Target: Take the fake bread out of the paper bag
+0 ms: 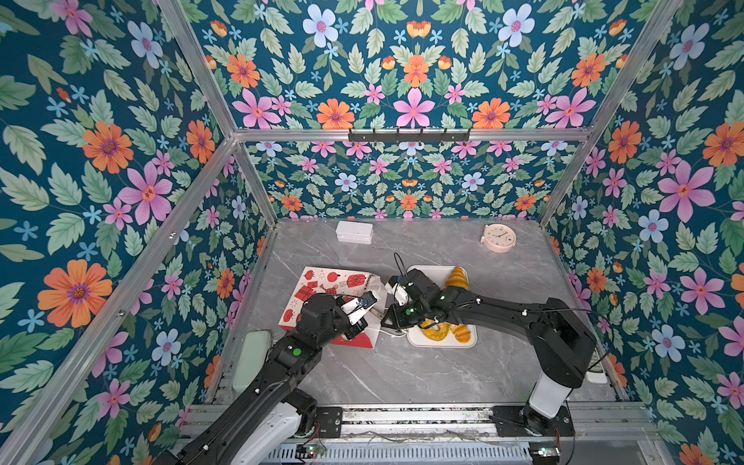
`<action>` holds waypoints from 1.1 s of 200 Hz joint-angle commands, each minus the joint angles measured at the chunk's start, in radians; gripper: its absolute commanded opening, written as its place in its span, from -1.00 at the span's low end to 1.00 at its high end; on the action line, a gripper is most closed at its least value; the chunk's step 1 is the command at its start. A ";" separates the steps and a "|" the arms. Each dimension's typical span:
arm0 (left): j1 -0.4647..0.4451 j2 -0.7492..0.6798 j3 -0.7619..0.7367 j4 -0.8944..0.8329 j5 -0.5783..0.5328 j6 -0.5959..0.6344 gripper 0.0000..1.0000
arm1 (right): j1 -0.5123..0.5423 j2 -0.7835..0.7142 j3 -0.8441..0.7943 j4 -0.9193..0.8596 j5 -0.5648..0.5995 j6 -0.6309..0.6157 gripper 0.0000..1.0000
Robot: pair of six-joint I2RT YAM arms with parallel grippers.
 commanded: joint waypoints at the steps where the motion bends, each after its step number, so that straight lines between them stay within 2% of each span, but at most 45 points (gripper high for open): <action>1: 0.000 0.014 -0.004 0.044 0.004 -0.017 -1.00 | 0.001 0.002 -0.013 0.050 0.013 -0.010 -0.61; 39: 0.000 0.072 0.019 0.026 0.040 -0.032 -1.00 | 0.000 -0.013 -0.049 0.109 0.009 -0.009 -0.43; 90: 0.000 0.098 0.027 -0.004 0.039 -0.023 -1.00 | 0.000 -0.011 -0.020 0.124 0.023 -0.048 -0.22; 138: 0.000 0.093 0.025 -0.006 0.037 -0.023 -1.00 | 0.008 0.067 0.079 0.095 -0.004 -0.082 -0.19; 220: -0.001 0.117 0.045 0.000 0.050 0.000 -1.00 | 0.043 0.264 0.306 -0.087 -0.037 -0.153 -0.19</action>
